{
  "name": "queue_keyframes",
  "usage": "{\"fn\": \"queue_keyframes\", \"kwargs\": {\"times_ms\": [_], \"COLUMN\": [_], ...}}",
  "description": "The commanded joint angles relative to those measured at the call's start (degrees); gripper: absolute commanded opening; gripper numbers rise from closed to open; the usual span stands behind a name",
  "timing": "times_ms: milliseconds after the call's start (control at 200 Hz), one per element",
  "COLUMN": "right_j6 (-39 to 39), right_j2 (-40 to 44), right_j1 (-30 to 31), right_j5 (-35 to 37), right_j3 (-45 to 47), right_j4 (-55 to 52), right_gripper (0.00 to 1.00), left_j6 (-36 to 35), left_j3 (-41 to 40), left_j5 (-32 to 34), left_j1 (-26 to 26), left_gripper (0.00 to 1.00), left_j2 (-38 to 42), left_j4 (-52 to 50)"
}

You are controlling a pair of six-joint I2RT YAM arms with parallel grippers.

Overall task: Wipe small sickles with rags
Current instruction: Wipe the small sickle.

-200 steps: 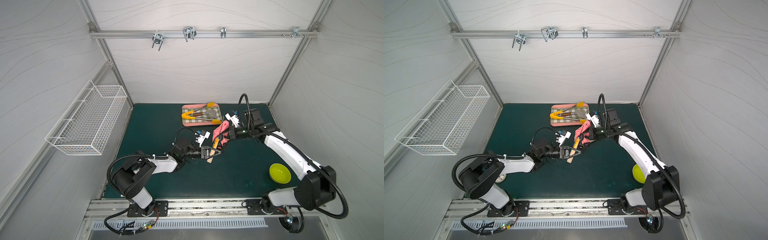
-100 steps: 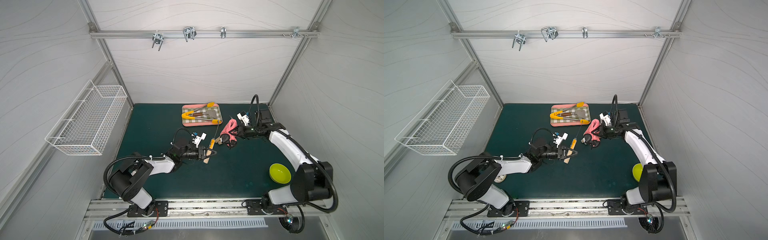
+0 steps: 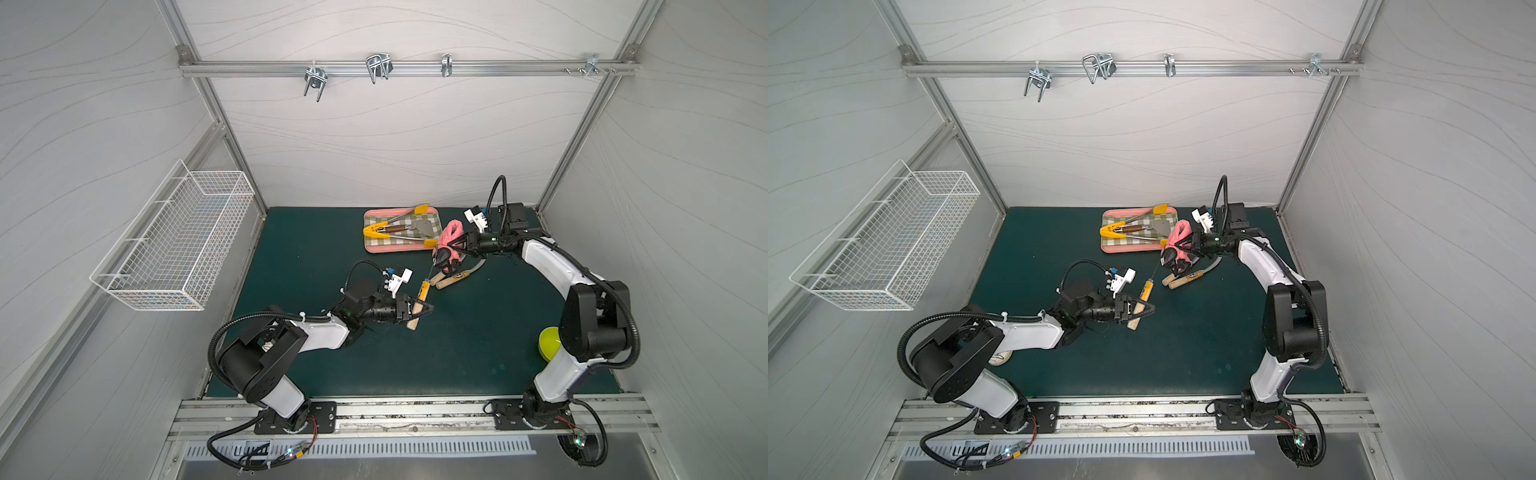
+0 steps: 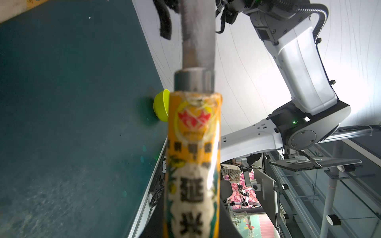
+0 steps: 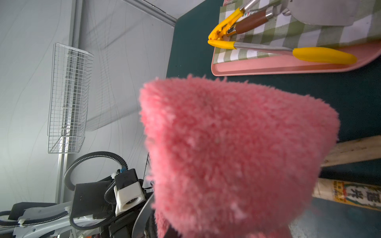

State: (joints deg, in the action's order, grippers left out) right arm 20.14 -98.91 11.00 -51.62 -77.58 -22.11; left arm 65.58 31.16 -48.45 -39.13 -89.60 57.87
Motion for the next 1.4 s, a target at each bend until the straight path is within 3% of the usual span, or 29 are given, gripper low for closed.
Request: {"fn": "queue_keyframes", "kwargs": {"times_ms": [0, 180, 440, 665, 910, 1031, 1176, 1271, 1396], "right_j6": [-0.7, -3.3, -11.3, -7.5, 1.9, 2.4, 3.9, 4.0, 2.3], "right_j2": [-0.9, -0.5, 4.6, 9.2, 17.5, 21.4, 23.2, 21.0, 15.3], "right_j1": [1.2, 3.0, 8.0, 12.6, 15.2, 14.0, 6.0, 0.7, -1.3], "right_j5": [-4.1, -5.5, -4.7, -4.8, -1.8, 0.2, 1.6, 2.2, 3.5], "right_j3": [-1.7, -2.3, -2.6, 3.7, 13.4, 13.3, 11.3, 8.7, 3.7], "right_j4": [3.4, 4.1, -3.7, -0.3, 8.0, 5.4, 2.7, 1.6, 0.7], "right_gripper": [0.01, 0.01, 0.0, 0.01, 0.0, 0.0, 0.0, 0.0, 0.0], "left_j6": [2.8, 7.4, 5.8, 5.0, 4.1, 4.2, 5.0, 6.0, 7.5], "left_j3": [0.2, -0.3, 0.5, 2.6, 4.7, 5.4, 5.3, 4.3, 2.9], "left_j5": [-1.4, -2.2, -2.9, -3.3, -3.1, -2.8, -2.1, -0.8, 1.5], "left_j1": [-0.5, -0.5, -0.5, -0.4, 1.4, 2.2, 2.3, 2.3, 2.3], "left_gripper": [0.0, 0.0, 0.0, 0.0, 0.0, 0.0, 0.0, 0.0, 0.0], "left_j2": [-0.7, -4.3, -6.9, -7.7, -6.7, -6.5, -6.4, -6.5, -6.8], "left_j4": [8.4, 16.2, 14.6, 13.4, 11.8, 12.0, 13.7, 15.8, 19.3]}}
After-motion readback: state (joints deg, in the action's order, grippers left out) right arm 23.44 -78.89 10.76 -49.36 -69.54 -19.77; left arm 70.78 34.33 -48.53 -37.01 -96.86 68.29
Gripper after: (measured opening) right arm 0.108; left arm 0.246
